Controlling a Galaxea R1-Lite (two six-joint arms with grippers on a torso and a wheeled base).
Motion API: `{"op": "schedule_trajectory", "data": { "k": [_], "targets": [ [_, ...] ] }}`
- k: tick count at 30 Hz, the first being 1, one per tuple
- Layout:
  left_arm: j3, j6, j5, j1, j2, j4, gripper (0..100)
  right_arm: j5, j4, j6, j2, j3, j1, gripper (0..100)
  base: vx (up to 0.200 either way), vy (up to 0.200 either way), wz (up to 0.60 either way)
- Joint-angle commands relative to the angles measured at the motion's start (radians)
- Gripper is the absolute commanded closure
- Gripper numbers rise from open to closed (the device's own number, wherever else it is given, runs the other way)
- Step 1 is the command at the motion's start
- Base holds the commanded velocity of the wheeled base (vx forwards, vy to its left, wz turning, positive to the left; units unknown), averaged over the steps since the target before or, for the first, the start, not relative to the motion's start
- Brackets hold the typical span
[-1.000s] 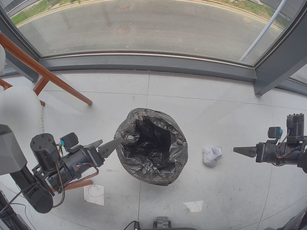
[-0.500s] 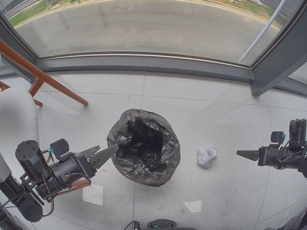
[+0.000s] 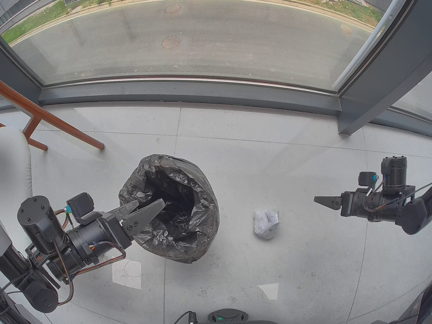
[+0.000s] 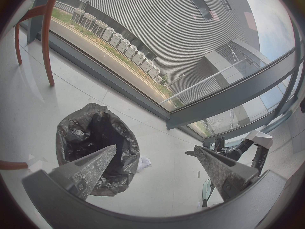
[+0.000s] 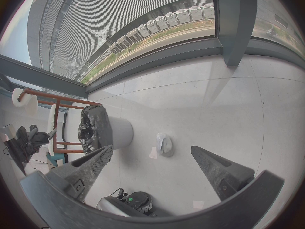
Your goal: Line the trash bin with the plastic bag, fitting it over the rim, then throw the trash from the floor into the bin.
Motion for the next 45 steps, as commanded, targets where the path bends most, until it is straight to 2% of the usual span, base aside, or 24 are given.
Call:
{"op": "schedule_trajectory", "data": {
  "k": [1, 13, 24, 29, 34, 36, 45],
  "targets": [
    [0.011, -0.028, -0.005, 0.003, -0.044, -0.018, 0, -0.034, -0.003, -0.004, 0.141, -0.118, 0.033, 0, -0.200, 0.000, 0.00],
    [0.052, -0.030, -0.005, 0.003, -0.056, -0.018, 0, -0.106, -0.004, -0.008, 0.299, -0.269, 0.094, 0, -0.200, 0.000, 0.00],
    [0.096, -0.025, -0.007, 0.003, -0.088, -0.018, 0, -0.160, 0.031, -0.023, 0.470, -0.577, 0.107, 0, -0.200, 0.000, 0.00],
    [0.098, -0.010, 0.003, 0.003, -0.091, -0.018, 0, -0.168, 0.114, -0.066, 0.544, -0.713, 0.108, 0, -0.120, 0.000, 0.00],
    [0.116, 0.066, 0.003, 0.005, -0.098, -0.018, 0, -0.188, 0.224, -0.068, 0.616, -0.890, 0.123, 0, 0.000, 0.000, 0.00],
    [0.116, 0.067, 0.003, 0.005, -0.098, -0.018, 0, -0.191, 0.247, -0.068, 0.633, -0.927, 0.126, 0, 0.000, 0.000, 0.00],
    [0.118, 0.066, 0.004, 0.013, -0.104, -0.018, 0, -0.209, 0.471, -0.088, 0.842, -1.341, 0.149, 0, 0.000, 0.000, 0.00]
  ]
}}
